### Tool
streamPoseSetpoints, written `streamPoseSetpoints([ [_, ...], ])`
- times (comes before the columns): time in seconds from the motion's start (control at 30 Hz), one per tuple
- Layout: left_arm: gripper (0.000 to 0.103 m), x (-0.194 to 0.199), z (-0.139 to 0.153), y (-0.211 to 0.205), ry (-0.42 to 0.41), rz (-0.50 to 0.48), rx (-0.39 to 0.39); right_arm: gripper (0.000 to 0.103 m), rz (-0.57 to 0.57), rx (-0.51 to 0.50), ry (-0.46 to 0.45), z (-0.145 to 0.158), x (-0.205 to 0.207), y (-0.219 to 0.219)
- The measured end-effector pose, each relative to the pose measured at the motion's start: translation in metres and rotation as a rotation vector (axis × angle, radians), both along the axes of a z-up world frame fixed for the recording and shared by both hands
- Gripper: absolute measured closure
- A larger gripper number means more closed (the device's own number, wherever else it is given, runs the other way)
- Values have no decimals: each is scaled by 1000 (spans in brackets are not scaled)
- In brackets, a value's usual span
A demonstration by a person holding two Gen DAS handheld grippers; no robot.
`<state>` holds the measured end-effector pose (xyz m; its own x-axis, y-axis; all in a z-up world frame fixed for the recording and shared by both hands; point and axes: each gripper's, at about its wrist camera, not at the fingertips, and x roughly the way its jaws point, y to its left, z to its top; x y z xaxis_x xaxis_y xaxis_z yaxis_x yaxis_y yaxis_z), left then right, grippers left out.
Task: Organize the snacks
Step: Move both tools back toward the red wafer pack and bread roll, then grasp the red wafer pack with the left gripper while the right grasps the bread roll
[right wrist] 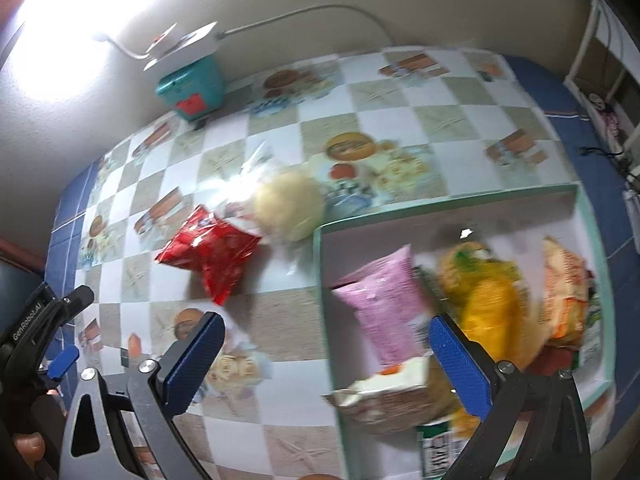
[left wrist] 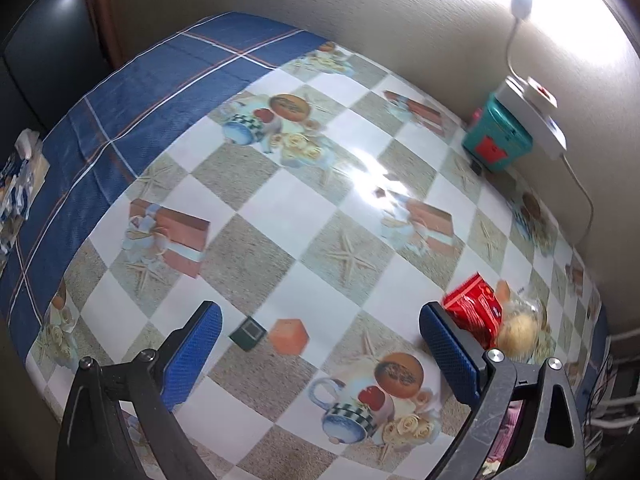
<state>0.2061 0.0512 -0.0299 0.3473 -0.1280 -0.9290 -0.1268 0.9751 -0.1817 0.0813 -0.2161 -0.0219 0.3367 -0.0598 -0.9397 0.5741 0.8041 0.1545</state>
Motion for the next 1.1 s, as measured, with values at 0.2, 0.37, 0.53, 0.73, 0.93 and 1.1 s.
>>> streamPoseSetpoints([
  [0.2, 4, 3, -4, 13, 7, 30, -31, 0, 14, -2, -5, -8, 12, 12],
  [0.37, 4, 5, -9, 6, 5, 27, -65, 0, 6, -15, -30, -7, 18, 7],
  [0.53, 4, 5, -12, -13, -4, -14, -99, 0, 2, -62, -48, -7, 28, -3],
  [0.73, 4, 10, -11, -38, -32, -76, -176, 0, 9, -76, -129, -7, 36, -18],
  [0.93, 4, 18, -21, -59, -15, -109, -256, 1, 62, -140, -156, -9, 53, -23],
  [1.1, 4, 24, -30, -76, -15, -147, -266, 8, 126, -173, -150, -16, 68, -17],
])
